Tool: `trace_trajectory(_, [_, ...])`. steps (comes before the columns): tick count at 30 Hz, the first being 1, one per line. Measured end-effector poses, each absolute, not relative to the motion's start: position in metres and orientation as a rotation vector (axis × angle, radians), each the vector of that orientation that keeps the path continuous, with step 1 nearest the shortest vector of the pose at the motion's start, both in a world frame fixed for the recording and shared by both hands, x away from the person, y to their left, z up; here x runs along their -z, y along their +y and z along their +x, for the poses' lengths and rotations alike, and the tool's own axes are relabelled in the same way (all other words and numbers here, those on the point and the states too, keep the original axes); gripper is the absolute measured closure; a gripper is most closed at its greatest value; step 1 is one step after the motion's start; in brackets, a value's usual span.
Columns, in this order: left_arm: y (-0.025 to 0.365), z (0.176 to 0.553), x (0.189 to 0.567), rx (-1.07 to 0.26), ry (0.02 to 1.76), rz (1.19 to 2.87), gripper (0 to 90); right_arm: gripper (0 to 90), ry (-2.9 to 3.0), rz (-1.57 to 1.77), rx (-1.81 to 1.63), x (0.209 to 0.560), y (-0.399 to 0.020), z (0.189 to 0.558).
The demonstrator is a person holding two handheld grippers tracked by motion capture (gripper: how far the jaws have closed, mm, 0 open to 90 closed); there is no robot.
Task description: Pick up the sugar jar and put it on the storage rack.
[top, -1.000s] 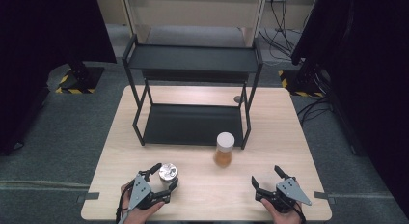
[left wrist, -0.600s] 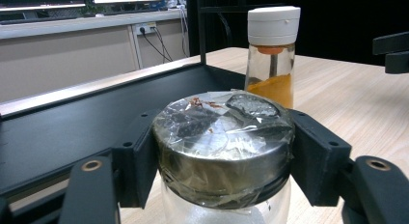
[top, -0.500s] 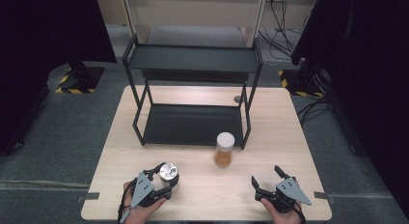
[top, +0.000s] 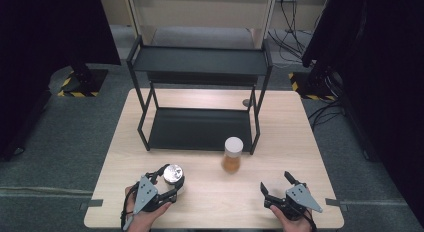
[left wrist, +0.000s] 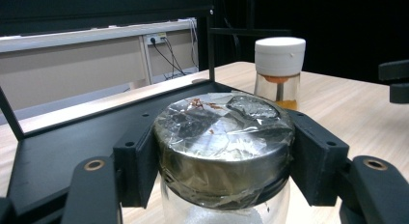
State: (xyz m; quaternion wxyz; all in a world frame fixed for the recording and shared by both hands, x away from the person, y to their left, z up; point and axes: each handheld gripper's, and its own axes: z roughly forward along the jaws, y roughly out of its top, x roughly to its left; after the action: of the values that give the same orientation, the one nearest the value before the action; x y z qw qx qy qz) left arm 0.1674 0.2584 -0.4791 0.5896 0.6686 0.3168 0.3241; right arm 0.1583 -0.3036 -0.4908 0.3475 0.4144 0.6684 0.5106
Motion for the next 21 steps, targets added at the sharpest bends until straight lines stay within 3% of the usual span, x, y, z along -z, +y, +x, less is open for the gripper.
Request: trace_trajectory(21, [0.251,0.172,0.446,-0.828,0.771,1.461,34.6,5.9,1.732,1.073,-1.321,0.491,-0.303,0.158])
